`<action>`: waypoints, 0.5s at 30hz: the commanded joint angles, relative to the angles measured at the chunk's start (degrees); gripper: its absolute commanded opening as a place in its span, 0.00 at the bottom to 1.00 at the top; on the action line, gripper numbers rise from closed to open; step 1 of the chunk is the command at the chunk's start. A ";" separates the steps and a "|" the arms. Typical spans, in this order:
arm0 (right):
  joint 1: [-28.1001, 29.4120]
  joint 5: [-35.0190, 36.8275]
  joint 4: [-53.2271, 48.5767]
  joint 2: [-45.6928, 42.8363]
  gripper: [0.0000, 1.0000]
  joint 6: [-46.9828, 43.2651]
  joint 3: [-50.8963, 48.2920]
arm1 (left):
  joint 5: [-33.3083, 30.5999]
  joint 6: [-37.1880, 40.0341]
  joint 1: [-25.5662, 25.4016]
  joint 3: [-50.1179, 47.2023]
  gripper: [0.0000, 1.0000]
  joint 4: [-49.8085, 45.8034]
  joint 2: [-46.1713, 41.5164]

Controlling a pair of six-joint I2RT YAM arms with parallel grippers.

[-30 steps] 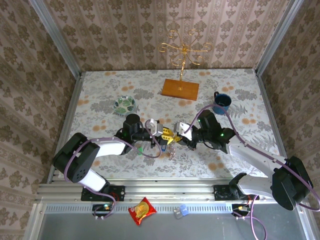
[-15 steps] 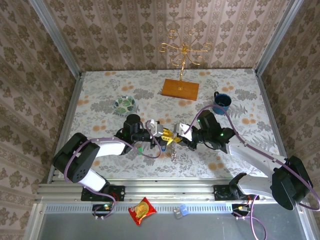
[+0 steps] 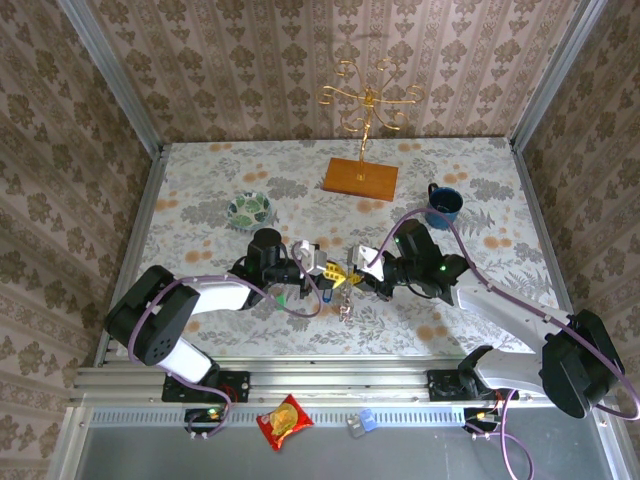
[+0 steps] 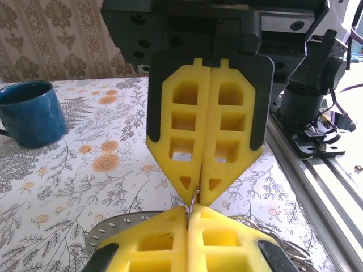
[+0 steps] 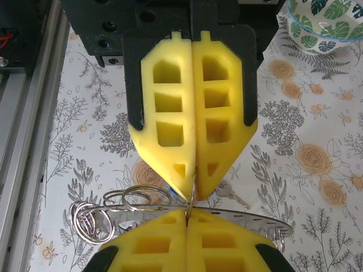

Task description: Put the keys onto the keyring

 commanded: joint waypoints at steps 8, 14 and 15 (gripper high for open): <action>-0.48 8.23 1.26 -6.94 0.29 6.01 -1.20 | -12.65 -6.32 -0.62 1.26 0.00 -6.60 -5.23; -0.49 16.02 2.13 -13.72 0.28 20.92 -2.03 | -25.19 -5.56 -3.45 2.37 0.00 -19.21 -14.47; -0.49 17.65 2.07 -14.10 0.26 23.79 -1.91 | -26.68 -6.70 -3.58 1.82 0.00 -19.53 -15.92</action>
